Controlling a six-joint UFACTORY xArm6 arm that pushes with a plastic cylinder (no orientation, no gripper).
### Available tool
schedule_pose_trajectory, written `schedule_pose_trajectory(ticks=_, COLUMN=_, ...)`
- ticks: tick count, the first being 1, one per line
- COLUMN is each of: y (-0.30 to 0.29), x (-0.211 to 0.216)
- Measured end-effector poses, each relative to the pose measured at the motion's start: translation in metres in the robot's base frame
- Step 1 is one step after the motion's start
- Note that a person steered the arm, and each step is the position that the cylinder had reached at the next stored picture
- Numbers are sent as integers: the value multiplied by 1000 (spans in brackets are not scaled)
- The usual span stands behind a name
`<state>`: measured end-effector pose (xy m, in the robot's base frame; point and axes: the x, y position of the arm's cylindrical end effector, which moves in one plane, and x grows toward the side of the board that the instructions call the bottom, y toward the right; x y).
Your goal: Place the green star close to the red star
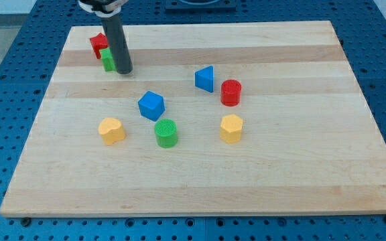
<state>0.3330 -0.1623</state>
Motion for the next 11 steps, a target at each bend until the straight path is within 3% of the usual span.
schedule_pose_trajectory(ticks=1, y=7, x=0)
schedule_pose_trajectory(ticks=2, y=56, x=-2)
schedule_pose_trajectory(ticks=3, y=55, x=-7)
schedule_pose_trajectory(ticks=8, y=-20, x=-7)
schedule_pose_trajectory(ticks=11, y=-33, x=-7)
